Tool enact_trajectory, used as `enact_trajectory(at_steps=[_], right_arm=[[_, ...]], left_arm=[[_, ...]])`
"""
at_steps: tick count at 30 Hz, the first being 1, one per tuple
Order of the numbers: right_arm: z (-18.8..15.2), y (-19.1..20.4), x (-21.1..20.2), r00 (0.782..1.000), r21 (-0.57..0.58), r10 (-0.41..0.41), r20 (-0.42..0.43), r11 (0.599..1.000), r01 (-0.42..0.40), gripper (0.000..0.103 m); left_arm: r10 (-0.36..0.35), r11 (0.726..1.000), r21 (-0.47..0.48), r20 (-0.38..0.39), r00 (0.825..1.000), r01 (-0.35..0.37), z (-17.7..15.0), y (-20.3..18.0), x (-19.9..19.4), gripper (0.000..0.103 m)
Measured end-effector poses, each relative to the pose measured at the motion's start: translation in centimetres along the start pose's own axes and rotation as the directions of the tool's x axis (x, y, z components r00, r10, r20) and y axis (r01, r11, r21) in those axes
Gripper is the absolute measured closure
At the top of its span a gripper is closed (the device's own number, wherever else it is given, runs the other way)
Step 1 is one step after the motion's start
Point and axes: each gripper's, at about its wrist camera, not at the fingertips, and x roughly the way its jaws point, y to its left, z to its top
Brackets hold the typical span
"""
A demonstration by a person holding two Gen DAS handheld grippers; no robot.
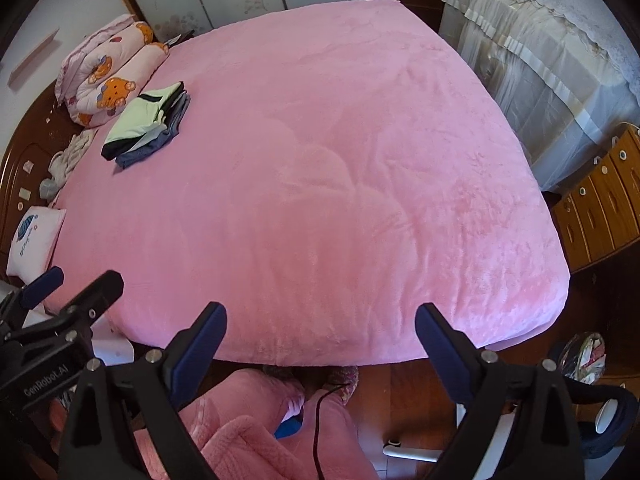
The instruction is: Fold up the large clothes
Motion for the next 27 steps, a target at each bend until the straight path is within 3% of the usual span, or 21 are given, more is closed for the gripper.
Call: enact_trajectory(at_steps=[27], right_arm=[[0.4, 1.2, -1.9, 0.997, -0.034, 0.001, 0.082, 0.999, 0.002, 0.004]], left_arm=[[0.001, 0.999, 0.035, 0.005, 1.0, -0.001, 0.2, 0.0, 0.1, 0.0]])
